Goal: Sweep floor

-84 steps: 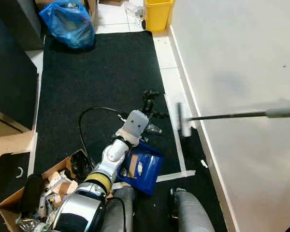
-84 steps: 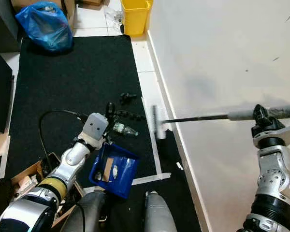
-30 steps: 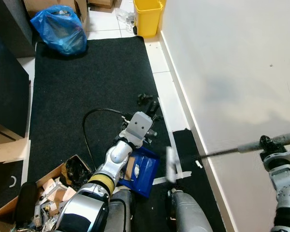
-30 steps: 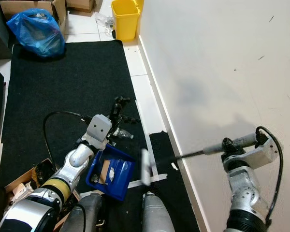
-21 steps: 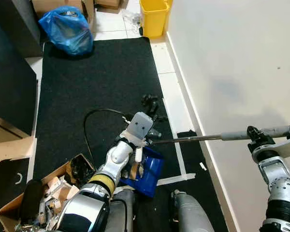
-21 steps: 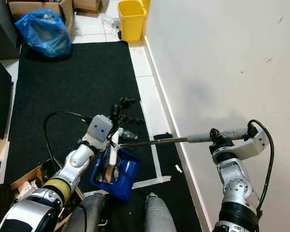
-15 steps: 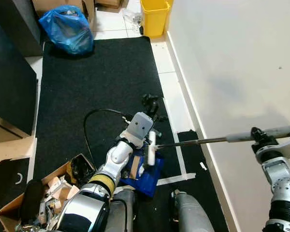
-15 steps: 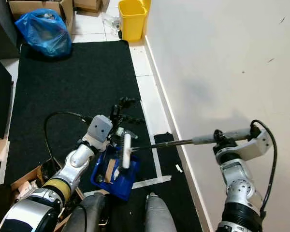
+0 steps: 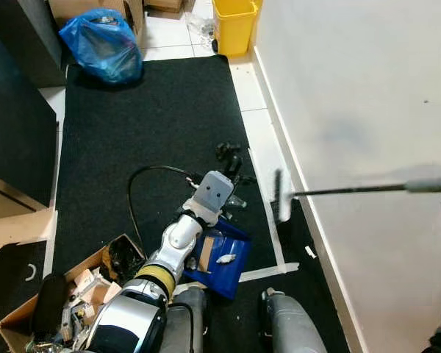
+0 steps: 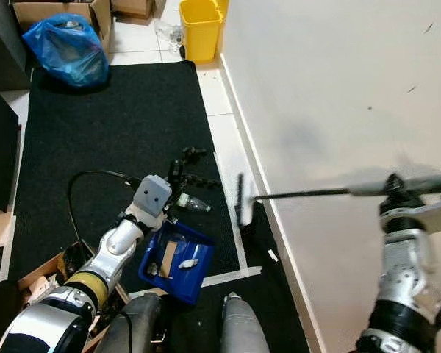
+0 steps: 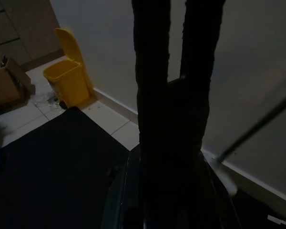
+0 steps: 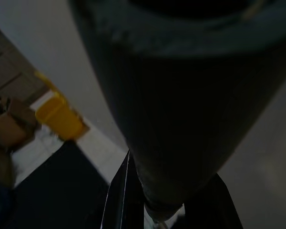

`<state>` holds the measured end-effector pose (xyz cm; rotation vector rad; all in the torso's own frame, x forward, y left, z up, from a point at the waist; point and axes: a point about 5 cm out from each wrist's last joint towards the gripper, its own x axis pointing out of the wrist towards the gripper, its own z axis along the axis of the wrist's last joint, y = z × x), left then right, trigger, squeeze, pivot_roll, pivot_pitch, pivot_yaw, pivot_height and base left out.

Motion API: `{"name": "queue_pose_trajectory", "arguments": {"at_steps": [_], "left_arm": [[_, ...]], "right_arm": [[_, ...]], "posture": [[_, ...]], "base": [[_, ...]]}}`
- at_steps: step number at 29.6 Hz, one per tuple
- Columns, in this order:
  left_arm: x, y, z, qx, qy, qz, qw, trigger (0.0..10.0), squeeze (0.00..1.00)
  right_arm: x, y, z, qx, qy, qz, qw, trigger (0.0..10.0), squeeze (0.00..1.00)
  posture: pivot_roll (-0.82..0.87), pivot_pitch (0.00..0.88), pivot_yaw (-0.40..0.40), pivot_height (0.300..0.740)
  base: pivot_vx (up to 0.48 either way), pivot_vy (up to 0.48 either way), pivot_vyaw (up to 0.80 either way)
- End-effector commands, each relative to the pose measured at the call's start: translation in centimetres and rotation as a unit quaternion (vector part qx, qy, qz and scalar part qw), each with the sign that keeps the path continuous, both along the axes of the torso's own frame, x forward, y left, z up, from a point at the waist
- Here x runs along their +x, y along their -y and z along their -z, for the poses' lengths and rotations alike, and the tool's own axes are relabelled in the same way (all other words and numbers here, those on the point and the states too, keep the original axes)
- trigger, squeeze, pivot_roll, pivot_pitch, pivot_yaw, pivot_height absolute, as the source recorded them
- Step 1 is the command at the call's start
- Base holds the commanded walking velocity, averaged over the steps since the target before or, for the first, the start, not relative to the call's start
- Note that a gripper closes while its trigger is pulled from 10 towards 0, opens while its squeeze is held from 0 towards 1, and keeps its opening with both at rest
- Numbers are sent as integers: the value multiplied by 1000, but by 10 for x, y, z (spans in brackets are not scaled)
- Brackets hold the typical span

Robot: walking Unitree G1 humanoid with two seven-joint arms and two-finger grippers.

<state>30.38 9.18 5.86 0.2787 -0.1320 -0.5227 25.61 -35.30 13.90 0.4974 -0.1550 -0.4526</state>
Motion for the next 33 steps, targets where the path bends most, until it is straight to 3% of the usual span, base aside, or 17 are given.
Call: {"name": "queue_pose_trajectory", "arguments": {"at_steps": [1, 2, 3, 4, 9, 14, 20, 22, 26, 29, 30, 33], "left_arm": [[-5, 11, 4, -2, -6, 22, 1000, 10000, 0], [-6, 11, 4, -2, -6, 23, 1000, 10000, 0], [-6, 11, 4, -2, -6, 23, 1000, 10000, 0], [-6, 12, 4, -3, -6, 24, 1000, 10000, 0], [-6, 13, 4, -4, -5, 25, 1000, 10000, 0], [-6, 14, 4, -4, -7, 28, 1000, 10000, 0], [-7, 13, 5, -5, -8, 28, 1000, 10000, 0], [-7, 13, 5, -5, -8, 28, 1000, 10000, 0], [-7, 12, 5, -5, -8, 28, 1000, 10000, 0], [-7, 12, 5, -5, -8, 28, 1000, 10000, 0], [-7, 13, 5, -5, -8, 29, 1000, 10000, 0], [-7, 14, 5, -6, -7, 31, 999, 10000, 0]], "right_arm": [[-9, 12, -7, -31, -2, 26, 999, 10000, 0], [-13, 22, -4, -66, -59, 35, 995, 10000, 0], [-13, 22, -4, -66, -59, 35, 995, 10000, 0], [-16, 26, -3, -85, -95, 38, 991, 10000, 0], [-19, 28, 0, -83, -131, 21, 988, 10000, 0], [-23, 16, 12, -40, -193, -45, 979, 10000, 0], [-33, 5, 31, -3, -234, -56, 971, 10000, 0], [-35, 1, 35, 7, -243, -61, 968, 10000, 0], [-42, -22, 56, 77, -250, -73, 962, 10000, 0], [-42, -28, 59, 91, -250, -78, 961, 10000, 0], [-39, -39, 64, 118, -240, -74, 961, 10000, 0], [-31, -46, 64, 141, -206, -54, 967, 10000, 0]], "posture": [[-71, 165, -69, 740], [-73, 162, -71, 740], [-73, 162, -71, 740], [-73, 162, -71, 740], [-78, 166, -71, 740], [-79, 168, -75, 740], [-77, 172, -80, 740], [-77, 174, -81, 740], [-81, 179, -80, 740], [-81, 180, -79, 740], [-82, 180, -78, 740], [-83, 179, -75, 740]], "base": [[0, 0, 0], [0, 0, 0], [0, 0, 0], [0, 0, 0], [0, 0, 0], [0, 0, 0], [0, 0, 0], [0, 0, 0], [0, 0, 0], [0, 0, 0], [0, 0, 0], [0, 0, 0]]}}
